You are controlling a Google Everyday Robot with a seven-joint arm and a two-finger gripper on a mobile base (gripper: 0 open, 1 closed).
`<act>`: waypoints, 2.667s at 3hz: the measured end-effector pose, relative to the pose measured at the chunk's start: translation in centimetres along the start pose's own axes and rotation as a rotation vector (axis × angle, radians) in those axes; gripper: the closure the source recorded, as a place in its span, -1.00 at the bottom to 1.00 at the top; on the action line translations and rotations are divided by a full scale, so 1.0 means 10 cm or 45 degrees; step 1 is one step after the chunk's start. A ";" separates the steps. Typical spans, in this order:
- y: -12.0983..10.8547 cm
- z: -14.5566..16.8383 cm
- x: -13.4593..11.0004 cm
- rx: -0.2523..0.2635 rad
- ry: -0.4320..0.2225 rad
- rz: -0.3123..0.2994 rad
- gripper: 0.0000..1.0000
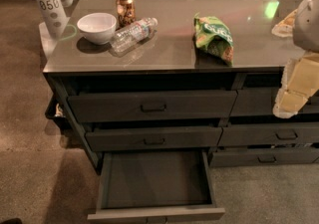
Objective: Place orange can into bottom drawer
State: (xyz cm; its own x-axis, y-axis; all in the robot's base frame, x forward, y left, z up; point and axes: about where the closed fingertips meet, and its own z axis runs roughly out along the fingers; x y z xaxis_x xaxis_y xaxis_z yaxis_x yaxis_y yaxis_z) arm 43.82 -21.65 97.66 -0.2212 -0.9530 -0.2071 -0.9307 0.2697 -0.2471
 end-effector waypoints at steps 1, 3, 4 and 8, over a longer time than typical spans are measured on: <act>0.00 0.00 0.00 0.000 0.000 0.000 -1.00; -0.12 -0.02 -0.09 0.037 -0.120 0.076 -1.00; -0.30 0.03 -0.33 0.058 -0.291 0.174 -1.00; -0.95 -0.03 -1.88 0.085 -0.826 0.494 -1.00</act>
Offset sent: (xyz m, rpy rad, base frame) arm 0.0025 -0.0013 0.0010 0.0381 -0.0007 -0.0146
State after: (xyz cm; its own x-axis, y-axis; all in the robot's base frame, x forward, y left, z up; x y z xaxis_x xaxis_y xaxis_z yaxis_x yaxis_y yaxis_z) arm 56.69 -6.31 104.23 -0.2943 -0.5210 -0.8012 -0.7968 0.5966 -0.0953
